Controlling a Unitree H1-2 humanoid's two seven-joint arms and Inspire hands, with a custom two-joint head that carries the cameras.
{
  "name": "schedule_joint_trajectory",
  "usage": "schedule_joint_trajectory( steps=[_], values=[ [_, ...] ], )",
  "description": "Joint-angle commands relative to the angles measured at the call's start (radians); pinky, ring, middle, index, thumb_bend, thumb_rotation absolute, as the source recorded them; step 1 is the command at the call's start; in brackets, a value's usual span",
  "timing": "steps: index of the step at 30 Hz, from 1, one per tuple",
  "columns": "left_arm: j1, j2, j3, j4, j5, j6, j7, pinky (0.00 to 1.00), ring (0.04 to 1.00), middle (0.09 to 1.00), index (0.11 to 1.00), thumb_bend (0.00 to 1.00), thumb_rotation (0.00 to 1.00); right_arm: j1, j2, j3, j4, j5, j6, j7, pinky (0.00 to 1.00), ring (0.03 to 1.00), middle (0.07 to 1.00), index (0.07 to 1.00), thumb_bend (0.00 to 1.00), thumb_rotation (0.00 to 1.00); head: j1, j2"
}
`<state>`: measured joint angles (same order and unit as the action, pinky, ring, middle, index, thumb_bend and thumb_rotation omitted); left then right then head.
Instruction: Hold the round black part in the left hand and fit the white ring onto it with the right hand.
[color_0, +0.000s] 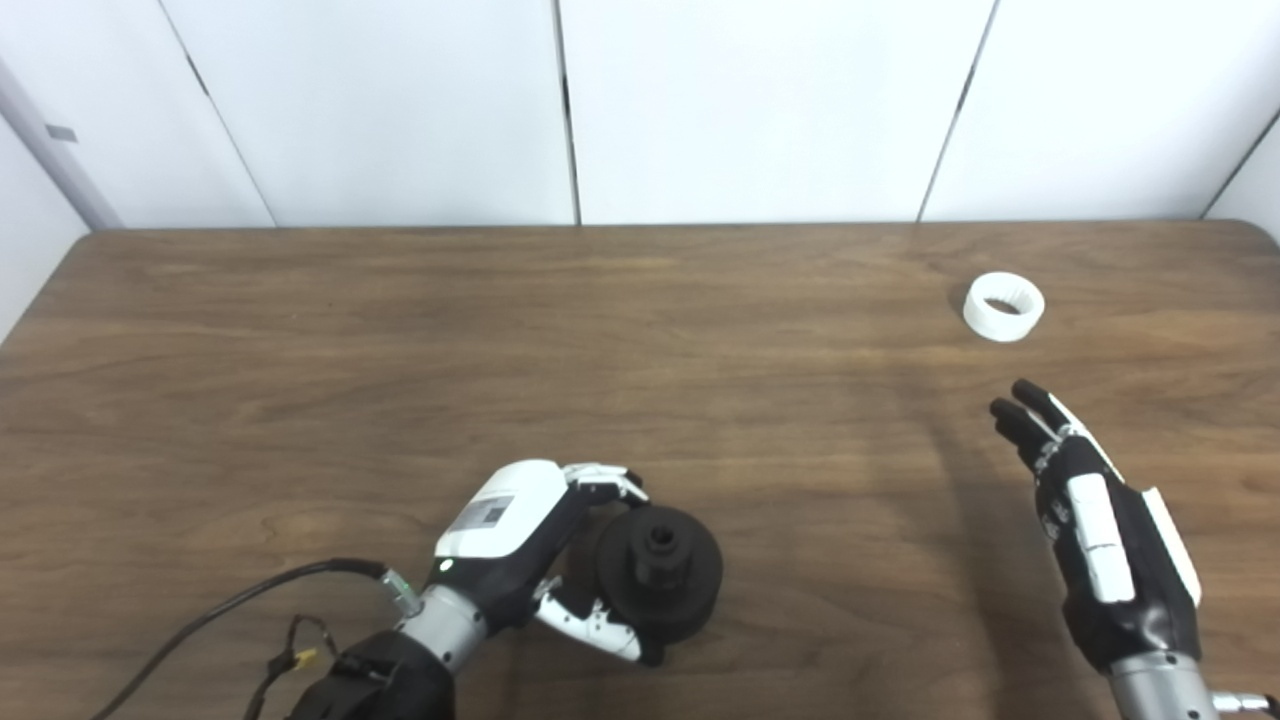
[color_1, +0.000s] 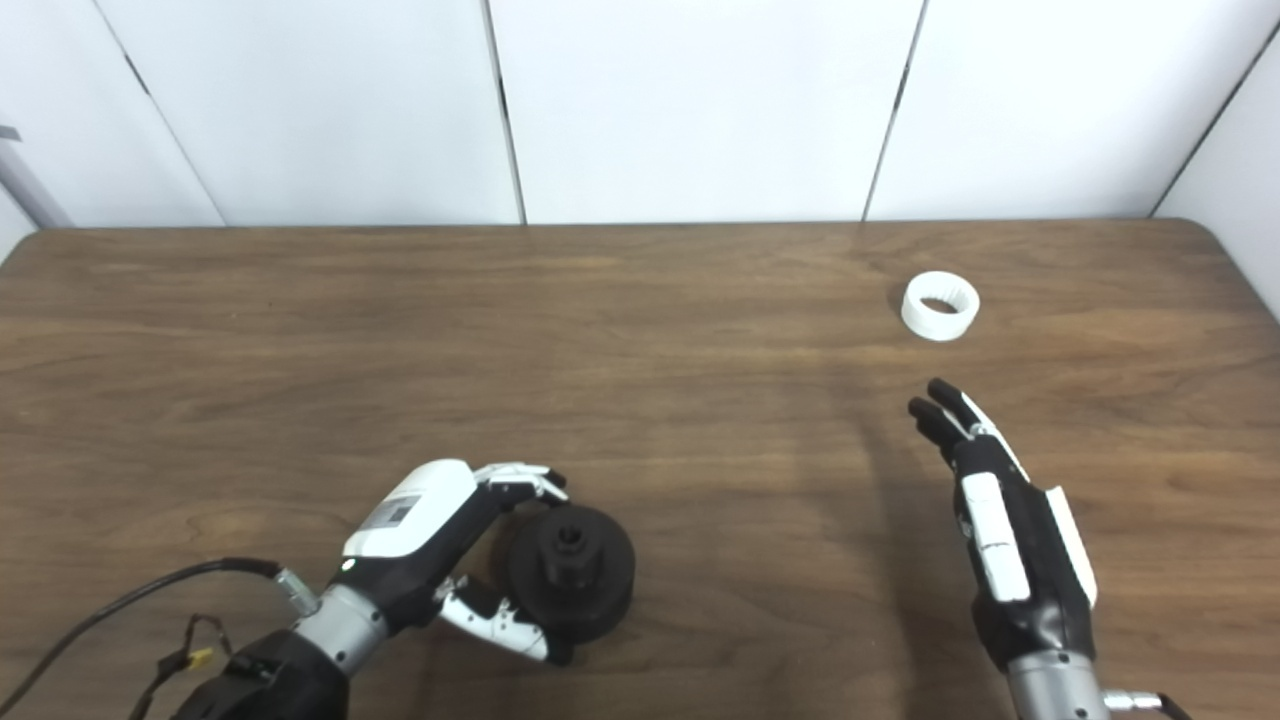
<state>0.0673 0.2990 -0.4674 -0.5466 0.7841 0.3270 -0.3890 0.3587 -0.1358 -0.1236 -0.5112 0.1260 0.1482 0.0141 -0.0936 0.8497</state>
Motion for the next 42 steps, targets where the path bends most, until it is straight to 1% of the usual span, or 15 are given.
schedule_joint_trajectory(
  steps=[1,2,4,6,9,10,11,12,15,22,28,33,36,40,42],
  values=[
    [-0.005,-0.012,-0.01,-0.017,0.015,-0.047,0.004,0.77,0.885,0.836,0.486,0.52,0.06,-0.035,0.017,-0.002,-0.044,-0.001,-0.011,-0.009,1.0,0.919,0.87,0.885,0.64,0.9,-0.001,0.0],
    [-0.001,-0.017,-0.017,-0.001,0.027,-0.066,0.017,0.77,0.885,0.835,0.486,0.52,0.06,-0.036,0.017,-0.002,-0.046,0.001,-0.008,-0.011,1.0,0.92,0.87,0.886,0.64,0.9,-0.001,0.0],
    [0.005,-0.025,-0.027,0.024,0.057,-0.099,0.038,0.85,0.879,0.821,0.486,0.52,0.06,-0.039,0.016,-0.002,-0.05,0.004,-0.003,-0.012,1.0,0.921,0.87,0.881,0.64,0.9,0.004,0.01],
    [0.014,-0.039,-0.036,0.056,0.099,-0.133,0.075,0.88,0.873,0.813,0.486,0.52,0.06,-0.042,0.014,-0.002,-0.053,0.008,0.003,-0.015,1.0,0.92,0.869,0.881,0.64,0.89,0.01,0.025],
    [0.024,-0.061,-0.035,0.094,0.126,-0.156,0.095,0.91,0.87,0.809,0.486,0.52,0.06,-0.046,0.013,-0.002,-0.059,0.015,0.012,-0.017,1.0,0.915,0.866,0.883,0.63,0.9,0.012,0.033],
    [0.026,-0.068,-0.031,0.102,0.126,-0.159,0.095,0.92,0.879,0.812,0.486,0.52,0.06,-0.046,0.013,-0.002,-0.061,0.016,0.014,-0.018,1.0,0.914,0.864,0.884,0.62,0.9,0.012,0.033],
    [0.027,-0.074,-0.026,0.111,0.122,-0.163,0.097,0.92,0.882,0.813,0.486,0.52,0.06,-0.048,0.013,-0.002,-0.065,0.015,0.02,-0.019,1.0,0.913,0.864,0.884,0.62,0.9,0.01,0.058],
    [0.028,-0.078,-0.019,0.12,0.111,-0.172,0.103,0.92,0.886,0.814,0.486,0.52,0.06,-0.049,0.012,-0.002,-0.067,0.017,0.024,-0.019,1.0,0.912,0.863,0.885,0.63,0.9,0.01,0.058],
    [0.029,-0.089,0.001,0.158,0.074,-0.204,0.13,0.95,0.897,0.825,0.487,0.52,0.06,-0.056,0.011,-0.003,-0.079,0.017,0.041,-0.022,1.0,0.913,0.864,0.882,0.63,0.9,0.01,0.084],
    [0.041,-0.091,0.034,0.236,0.046,-0.293,0.212,0.97,0.878,0.819,0.486,0.52,0.06,-0.065,0.004,-0.007,-0.102,0.027,0.081,-0.026,1.0,0.935,0.871,0.896,0.62,0.91,0.003,0.097],
    [0.056,-0.094,0.053,0.242,0.062,-0.287,0.211,0.91,0.881,0.82,0.486,0.52,0.06,-0.062,-0.003,-0.01,-0.103,0.028,0.08,-0.023,1.0,0.942,0.872,0.902,0.62,0.93,-0.004,0.091],
    [0.055,-0.086,0.054,0.252,0.1,-0.291,0.219,0.86,0.873,0.818,0.487,0.52,0.06,-0.062,-0.002,-0.018,-0.094,0.038,0.072,-0.023,1.0,0.944,0.874,0.895,0.62,0.91,-0.013,0.077],
    [0.055,-0.083,0.055,0.256,0.11,-0.296,0.226,0.87,0.87,0.817,0.486,0.52,0.06,-0.063,-0.001,-0.02,-0.093,0.033,0.068,-0.025,1.0,0.944,0.879,0.892,0.62,0.91,-0.015,0.073],
    [0.053,-0.081,0.06,0.263,0.119,-0.297,0.236,0.81,0.866,0.816,0.487,0.52,0.06,-0.063,0.004,-0.022,-0.096,0.033,0.075,-0.03,1.0,0.945,0.879,0.885,0.63,0.91,-0.016,0.067],
    [0.05,-0.08,0.063,0.264,0.12,-0.294,0.234,0.83,0.868,0.818,0.487,0.52,0.06,-0.063,0.004,-0.023,-0.1,0.037,0.077,-0.03,1.0,0.945,0.882,0.884,0.63,0.91,-0.016,0.067]
  ],
)
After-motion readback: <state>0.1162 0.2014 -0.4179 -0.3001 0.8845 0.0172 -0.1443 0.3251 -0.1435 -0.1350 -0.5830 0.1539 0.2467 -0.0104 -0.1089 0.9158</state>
